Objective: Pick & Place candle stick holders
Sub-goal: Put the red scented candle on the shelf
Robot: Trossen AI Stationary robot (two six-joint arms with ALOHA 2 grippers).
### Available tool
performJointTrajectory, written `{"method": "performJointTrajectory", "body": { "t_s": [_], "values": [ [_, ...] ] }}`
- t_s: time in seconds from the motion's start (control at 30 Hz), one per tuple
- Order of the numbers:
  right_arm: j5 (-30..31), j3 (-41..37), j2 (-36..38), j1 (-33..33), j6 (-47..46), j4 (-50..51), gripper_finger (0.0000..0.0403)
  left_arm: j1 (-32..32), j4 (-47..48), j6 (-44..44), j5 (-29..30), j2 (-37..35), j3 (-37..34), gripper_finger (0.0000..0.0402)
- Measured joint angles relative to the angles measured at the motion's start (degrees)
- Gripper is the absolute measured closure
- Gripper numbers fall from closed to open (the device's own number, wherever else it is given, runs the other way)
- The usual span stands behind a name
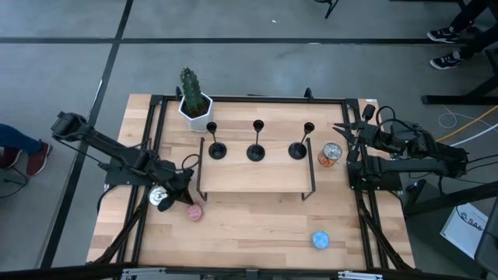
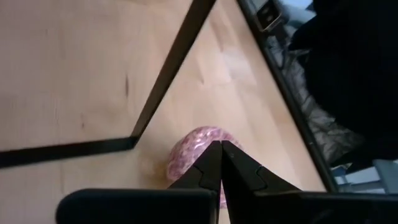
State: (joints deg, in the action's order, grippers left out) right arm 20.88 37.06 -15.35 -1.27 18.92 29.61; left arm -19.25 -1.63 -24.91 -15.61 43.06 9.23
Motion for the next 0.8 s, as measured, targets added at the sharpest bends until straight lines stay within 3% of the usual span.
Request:
{"method": "performJointTrajectory", "body": {
  "t_s": [0.23, 0.53, 0.8],
  "values": [
    [0.00, 0.00, 0.01, 0.01, -0.02, 0.00, 0.0350, -0.34, -1.75, -1.08, -3.99, -3.81, 0.00, 0.0399],
    [-0.02, 0.00, 0.02, 0.02, -0.02, 0.00, 0.0350, -1.78, -11.57, 0.59, -4.03, -6.14, 0.03, 0.0399],
    [-0.01, 0.00, 0.01, 0.02, -0.02, 0.00, 0.0350, -4.47, -10.19, -3.53, -2.03, -6.11, 1.53, 0.0400]
  ]
}}
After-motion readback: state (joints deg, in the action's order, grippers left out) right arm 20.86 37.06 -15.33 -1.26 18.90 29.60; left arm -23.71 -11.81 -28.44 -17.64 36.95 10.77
